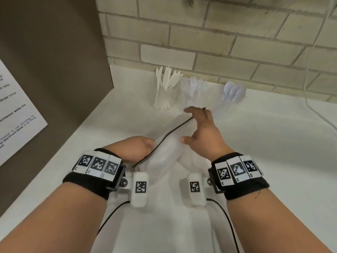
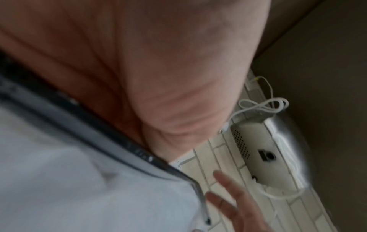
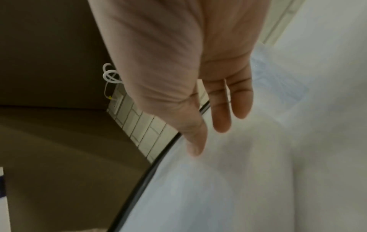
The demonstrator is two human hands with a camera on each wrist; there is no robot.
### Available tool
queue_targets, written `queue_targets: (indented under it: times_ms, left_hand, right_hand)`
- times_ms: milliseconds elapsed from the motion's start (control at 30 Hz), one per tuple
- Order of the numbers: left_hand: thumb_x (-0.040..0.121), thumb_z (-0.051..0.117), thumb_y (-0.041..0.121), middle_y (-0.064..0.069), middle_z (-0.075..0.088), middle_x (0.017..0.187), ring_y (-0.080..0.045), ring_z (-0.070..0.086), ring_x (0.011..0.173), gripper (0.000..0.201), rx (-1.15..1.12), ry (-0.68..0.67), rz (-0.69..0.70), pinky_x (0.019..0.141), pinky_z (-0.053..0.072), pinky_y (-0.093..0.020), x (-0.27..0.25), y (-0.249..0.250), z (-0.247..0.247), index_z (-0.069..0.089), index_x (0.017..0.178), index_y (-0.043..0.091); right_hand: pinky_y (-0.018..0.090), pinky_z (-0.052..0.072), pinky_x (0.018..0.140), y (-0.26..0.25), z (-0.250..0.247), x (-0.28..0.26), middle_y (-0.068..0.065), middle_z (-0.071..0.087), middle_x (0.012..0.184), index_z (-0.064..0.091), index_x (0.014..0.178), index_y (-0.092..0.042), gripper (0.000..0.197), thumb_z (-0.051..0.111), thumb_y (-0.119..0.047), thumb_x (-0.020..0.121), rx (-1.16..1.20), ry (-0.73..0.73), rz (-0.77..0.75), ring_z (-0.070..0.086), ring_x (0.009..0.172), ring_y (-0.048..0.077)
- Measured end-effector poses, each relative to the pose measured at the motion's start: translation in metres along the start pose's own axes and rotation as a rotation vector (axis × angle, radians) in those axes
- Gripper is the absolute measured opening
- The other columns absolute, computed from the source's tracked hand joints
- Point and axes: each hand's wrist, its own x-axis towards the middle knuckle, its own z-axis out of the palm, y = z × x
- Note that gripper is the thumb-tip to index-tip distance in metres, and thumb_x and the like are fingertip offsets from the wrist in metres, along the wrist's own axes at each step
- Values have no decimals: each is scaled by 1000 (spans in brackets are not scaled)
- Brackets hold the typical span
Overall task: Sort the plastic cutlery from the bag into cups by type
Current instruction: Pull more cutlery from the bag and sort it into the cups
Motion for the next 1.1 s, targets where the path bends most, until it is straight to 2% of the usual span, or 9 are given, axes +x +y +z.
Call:
queue_targets:
  times_ms: [67,133,267,367,467,633,867,1000,1100]
  left_hand:
    - [87,42,3,6,65,85,-21,61,88,30,205,90,31,76,46,-28,4,1,-4,62,76,23]
    - [90,41,5,-1,59,94,-26,59,96,22,302,265,92,77,42,-29,11,1,-8,57,84,18]
    - [90,51,50,14,51,112,-12,51,105,35,321,283,200,98,36,-39,16,10,-8,51,120,32]
    - [93,52,42,14,60,94,-16,55,100,7,469,403,162,89,24,-38,16,19,-13,55,97,39]
    - [94,48,29,7,64,92,-21,56,93,14,531,571,21,83,22,-38,18,22,-22,62,96,31]
    - [90,51,50,12,54,132,-15,48,123,37,478,522,278,109,13,-49,19,64,5,52,126,42]
    - [88,60,40,12,66,76,-8,59,79,12,178,571,457,92,21,-32,23,97,36,65,83,31]
    - [91,54,40,10,55,89,-15,54,81,10,421,577,389,88,21,-38,13,80,15,57,83,33]
    - [92,53,37,9,55,94,-17,55,87,10,533,561,216,81,19,-38,0,52,-18,54,83,34]
  right_hand:
    - [26,49,85,3,-3,6,-5,25,147,43,136,-34,60,67,-14,85,-153,-50,-39,57,95,9]
    - [28,48,80,5,-4,13,1,40,139,58,124,-23,30,56,-20,94,-288,-74,-16,60,99,17]
    - [29,43,71,2,-4,14,4,63,108,64,111,-18,22,49,-28,98,-275,-28,8,60,96,23]
    - [31,48,77,5,-12,13,2,64,108,65,108,-20,23,53,-34,95,-322,-2,55,61,98,23]
    - [38,50,84,23,-28,14,4,61,105,66,105,-22,22,55,-37,93,-393,26,182,59,100,28]
    - [4,37,58,21,-32,7,-8,62,71,69,92,-14,13,71,-23,84,11,95,183,57,68,7]
    - [25,49,67,8,-37,-5,7,70,72,59,72,-19,17,73,-13,78,147,123,174,66,72,22]
    - [22,49,53,23,-48,-7,3,70,72,56,70,-21,23,69,-8,82,237,252,296,68,57,18]
    - [31,52,52,38,-64,-7,-4,65,67,51,73,-19,25,56,1,88,361,373,406,65,43,15]
